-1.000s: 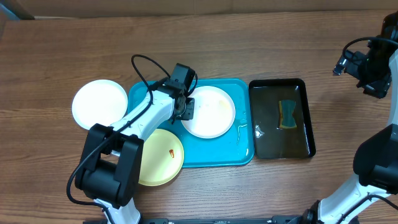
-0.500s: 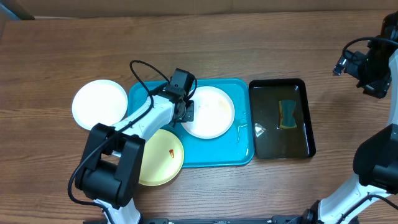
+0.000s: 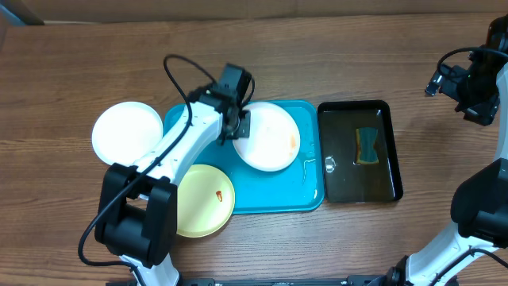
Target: Clean dirty plates on tray and stack at the side
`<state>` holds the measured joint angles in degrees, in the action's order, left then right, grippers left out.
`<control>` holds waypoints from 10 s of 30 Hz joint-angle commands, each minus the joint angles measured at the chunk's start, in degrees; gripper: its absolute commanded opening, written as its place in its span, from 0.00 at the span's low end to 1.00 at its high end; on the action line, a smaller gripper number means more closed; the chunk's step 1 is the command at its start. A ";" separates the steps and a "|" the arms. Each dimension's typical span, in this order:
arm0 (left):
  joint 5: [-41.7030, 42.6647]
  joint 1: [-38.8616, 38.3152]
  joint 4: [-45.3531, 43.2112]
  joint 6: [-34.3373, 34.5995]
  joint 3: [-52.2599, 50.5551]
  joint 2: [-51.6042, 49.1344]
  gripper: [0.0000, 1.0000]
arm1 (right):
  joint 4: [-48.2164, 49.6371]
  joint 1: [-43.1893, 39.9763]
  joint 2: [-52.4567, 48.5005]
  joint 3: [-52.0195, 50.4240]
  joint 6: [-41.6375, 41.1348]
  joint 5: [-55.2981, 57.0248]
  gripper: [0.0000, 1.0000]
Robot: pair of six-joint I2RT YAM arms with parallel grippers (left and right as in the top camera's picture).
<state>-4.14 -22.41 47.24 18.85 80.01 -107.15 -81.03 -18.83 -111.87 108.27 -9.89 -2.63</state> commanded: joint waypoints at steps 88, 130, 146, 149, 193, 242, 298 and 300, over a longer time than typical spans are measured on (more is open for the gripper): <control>7.08 37.48 20.83 6.47 13.84 2.27 0.04 | 0.15 -0.26 0.81 0.79 -0.42 0.02 1.00; 24.20 47.36 34.12 -8.57 -5.75 33.92 0.70 | 0.15 -0.26 0.81 0.79 -0.42 0.02 1.00; 20.72 42.25 29.64 -1.64 -26.91 59.60 0.79 | 0.13 -0.26 0.81 0.79 -0.42 0.02 1.00; 21.16 42.25 29.68 -1.70 -26.93 58.66 0.80 | 0.15 -0.26 0.81 0.79 -0.42 0.02 1.00; -0.39 28.17 23.69 20.87 -28.76 25.03 0.83 | 0.15 -0.26 0.81 0.79 -0.42 0.02 1.00; 24.35 26.16 -17.68 12.28 -35.91 24.96 0.20 | 0.15 -0.26 0.81 0.79 -0.42 0.02 1.00; 13.99 24.37 11.98 -6.27 -18.80 14.38 0.18 | 0.15 -0.26 0.81 0.79 -0.42 0.02 1.00; 14.03 24.35 11.19 -5.46 -16.50 14.38 0.19 | 0.15 -0.26 0.81 0.79 -0.42 0.02 1.00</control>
<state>11.57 2.22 58.92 12.93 59.29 -92.88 -81.03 -18.83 -111.87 108.27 -10.26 -2.74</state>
